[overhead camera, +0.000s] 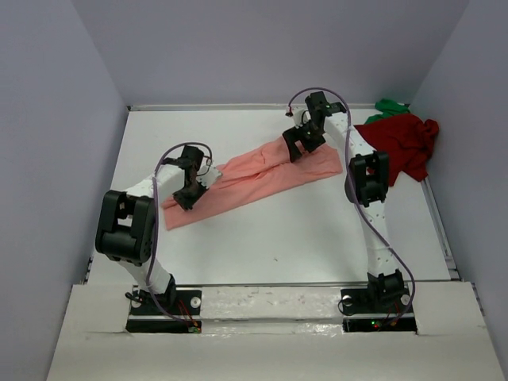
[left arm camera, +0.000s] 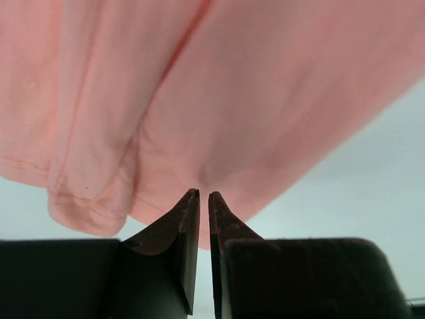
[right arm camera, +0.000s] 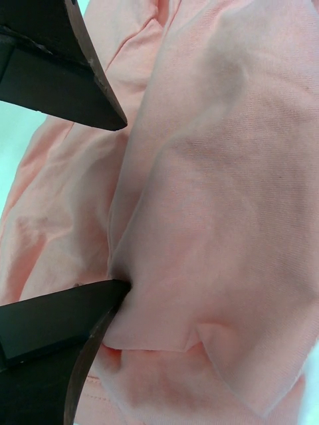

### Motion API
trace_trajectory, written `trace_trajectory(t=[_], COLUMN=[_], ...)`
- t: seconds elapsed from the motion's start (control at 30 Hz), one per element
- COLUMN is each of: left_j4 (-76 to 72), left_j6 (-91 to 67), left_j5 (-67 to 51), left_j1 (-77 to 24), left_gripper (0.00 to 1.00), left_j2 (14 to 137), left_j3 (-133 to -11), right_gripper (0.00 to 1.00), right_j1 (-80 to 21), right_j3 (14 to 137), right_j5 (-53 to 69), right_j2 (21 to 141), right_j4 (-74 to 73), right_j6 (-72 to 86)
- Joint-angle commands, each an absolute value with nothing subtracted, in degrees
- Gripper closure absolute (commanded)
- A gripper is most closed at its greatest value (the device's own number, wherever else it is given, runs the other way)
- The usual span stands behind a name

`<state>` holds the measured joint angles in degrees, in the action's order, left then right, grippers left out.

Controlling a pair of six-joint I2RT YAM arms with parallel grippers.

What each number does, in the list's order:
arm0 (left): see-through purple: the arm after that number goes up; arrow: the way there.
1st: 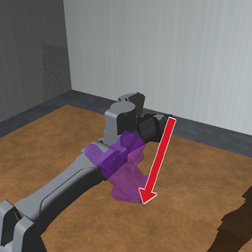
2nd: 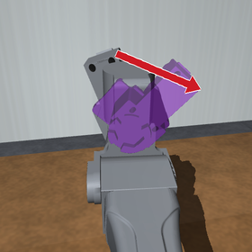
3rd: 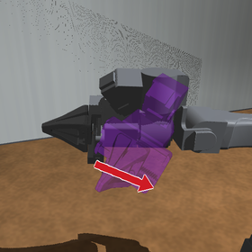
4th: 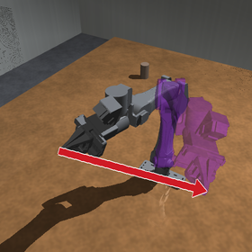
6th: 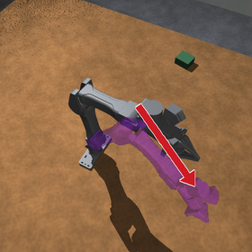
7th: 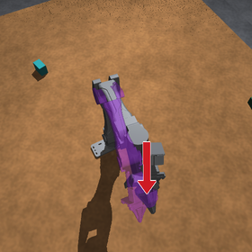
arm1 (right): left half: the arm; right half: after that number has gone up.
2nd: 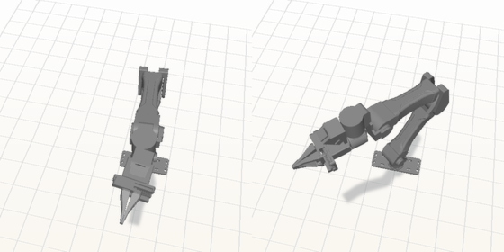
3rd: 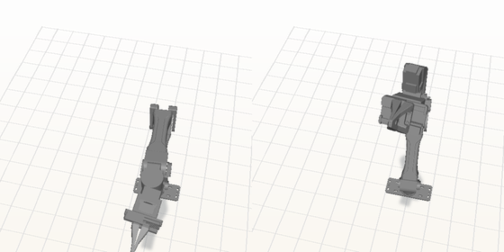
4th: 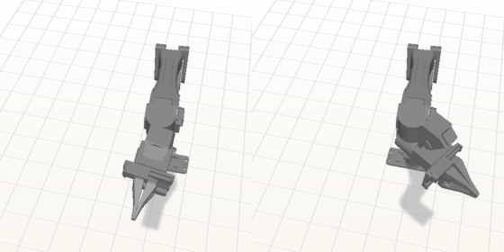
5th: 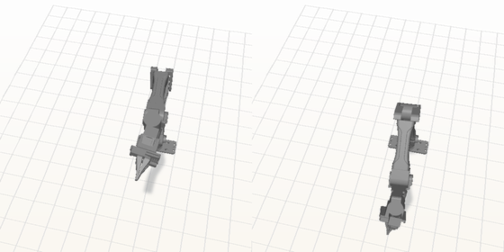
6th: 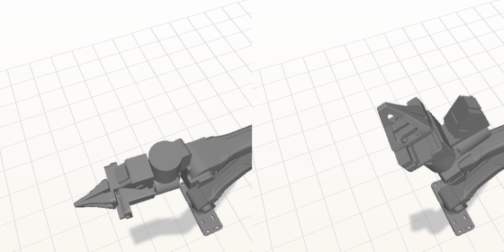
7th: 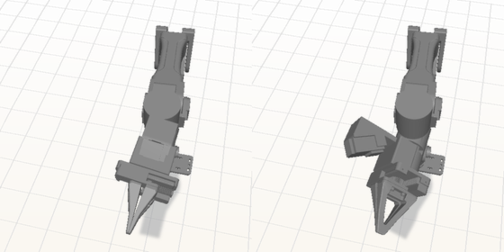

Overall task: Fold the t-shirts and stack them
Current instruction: Fold the tshirt

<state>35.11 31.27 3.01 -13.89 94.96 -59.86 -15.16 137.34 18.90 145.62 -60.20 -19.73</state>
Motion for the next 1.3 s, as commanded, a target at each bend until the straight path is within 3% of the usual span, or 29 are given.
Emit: trace_trajectory(t=[0.0, 0.27, 0.43, 0.63, 0.87, 1.27], left_j4=[43.1, 44.4, 39.2, 26.2, 19.6, 14.9], left_j6=[32.9, 32.2, 29.0, 24.2, 19.6, 16.3], left_j5=[-4.0, -4.7, -2.4, 8.7, 14.2, 18.0], left_j1=[-17.6, -24.8, -24.7, -22.5, -14.3, 4.8], left_gripper=[0.78, 0.78, 0.78, 0.68, 0.67, 0.67], left_j2=[91.1, 90.5, 83.3, 77.3, 79.5, 76.6], left_j3=[-61.3, -64.6, -69.4, -66.8, -60.8, -57.6], right_gripper=[0.00, 0.00, 0.00, 0.00, 0.00, 0.00], right_j1=[-15.1, -15.1, -15.1, -22.0, -33.2, -41.0], right_j3=[142.5, 144.0, 133.1, 125.1, 122.7, 138.2], right_j5=[21.5, 21.9, 27.0, 23.7, 20.7, 17.4], right_j2=[148.3, 146.6, 132.6, 123.8, 126.7, 141.1], right_j4=[-61.3, -58.4, -54.6, -57.0, -57.9, -53.0], right_j6=[-20.3, -21.4, -21.4, -26.4, -29.2, -33.5])
